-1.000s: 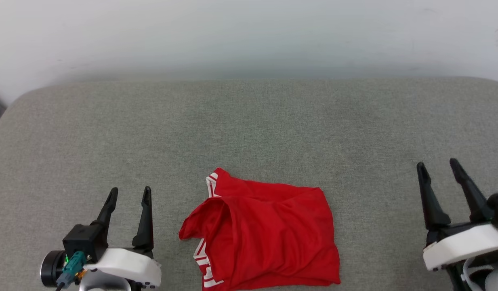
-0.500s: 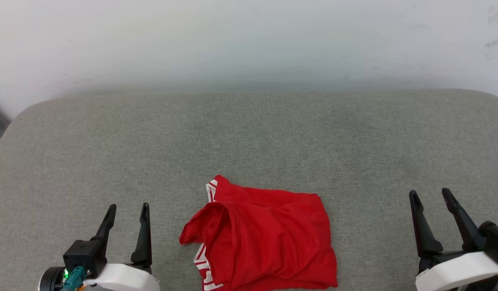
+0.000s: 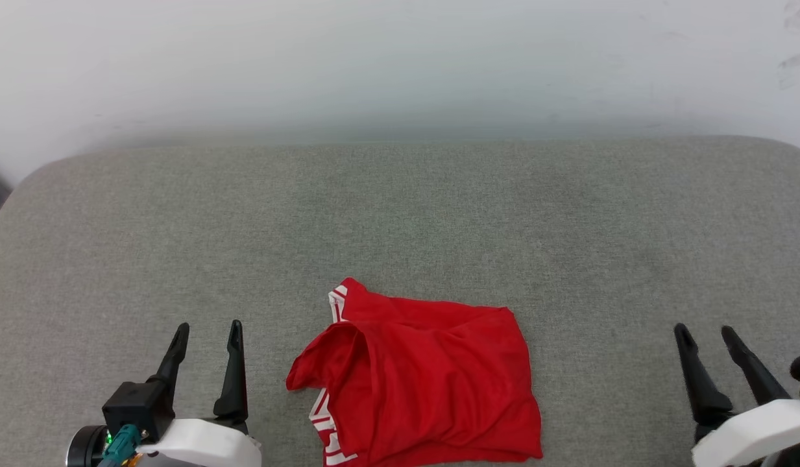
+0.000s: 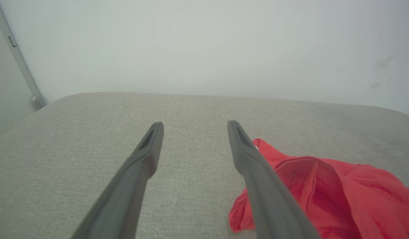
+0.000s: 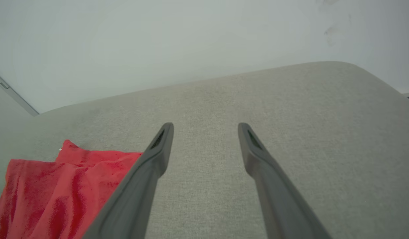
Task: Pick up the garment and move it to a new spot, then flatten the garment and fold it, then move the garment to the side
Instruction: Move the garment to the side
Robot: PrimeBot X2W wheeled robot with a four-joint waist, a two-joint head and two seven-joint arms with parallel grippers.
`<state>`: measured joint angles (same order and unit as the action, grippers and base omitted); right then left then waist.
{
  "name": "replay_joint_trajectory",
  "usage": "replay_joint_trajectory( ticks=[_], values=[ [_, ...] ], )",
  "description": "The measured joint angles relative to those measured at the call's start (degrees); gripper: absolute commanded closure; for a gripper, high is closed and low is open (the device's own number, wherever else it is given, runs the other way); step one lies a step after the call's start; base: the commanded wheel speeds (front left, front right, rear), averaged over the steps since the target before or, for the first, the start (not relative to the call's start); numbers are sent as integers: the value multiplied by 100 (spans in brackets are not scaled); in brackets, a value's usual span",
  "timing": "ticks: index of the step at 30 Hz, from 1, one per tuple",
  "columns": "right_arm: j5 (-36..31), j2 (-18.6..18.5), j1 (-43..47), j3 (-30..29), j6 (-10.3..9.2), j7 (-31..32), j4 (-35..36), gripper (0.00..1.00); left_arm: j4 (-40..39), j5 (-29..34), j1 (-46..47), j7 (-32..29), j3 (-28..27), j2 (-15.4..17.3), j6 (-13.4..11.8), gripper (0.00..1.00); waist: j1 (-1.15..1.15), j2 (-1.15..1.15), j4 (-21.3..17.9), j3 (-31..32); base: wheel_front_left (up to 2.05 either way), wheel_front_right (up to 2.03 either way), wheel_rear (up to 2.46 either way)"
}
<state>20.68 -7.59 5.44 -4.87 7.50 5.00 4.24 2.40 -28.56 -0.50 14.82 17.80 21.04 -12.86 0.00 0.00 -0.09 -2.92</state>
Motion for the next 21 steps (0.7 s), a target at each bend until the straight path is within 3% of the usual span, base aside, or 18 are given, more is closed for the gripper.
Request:
replay_joint_trajectory(
  ticks=[7, 13, 14, 16, 21],
  values=[
    [845, -526, -408, -701, -1, 1149, -779, 0, -64, 20, 96, 8, -121, -168, -73, 0, 0, 0, 112, -79, 0, 0, 0],
    [1456, -835, -871, -957, -1, 2663, -1633, 0, -123, 135, 172, 10, -249, -315, -8, 0, 0, 0, 300, -161, 0, 0, 0],
    [1659, -759, -1029, -992, -1, 3140, -1848, 0, -134, 182, 205, 10, -280, -389, 41, 0, 0, 0, 379, -197, 0, 0, 0],
    [1674, -711, -1065, -971, 0, 3355, -1925, 0, -137, 211, 226, 10, -300, -424, 71, 0, 0, 0, 424, -217, 0, 0, 0],
    [2158, -4, -1230, -1024, -1, 4367, -2225, 0, -91, 299, 319, 16, -366, -610, 185, 0, 0, 0, 679, -321, 0, 0, 0]
  ],
)
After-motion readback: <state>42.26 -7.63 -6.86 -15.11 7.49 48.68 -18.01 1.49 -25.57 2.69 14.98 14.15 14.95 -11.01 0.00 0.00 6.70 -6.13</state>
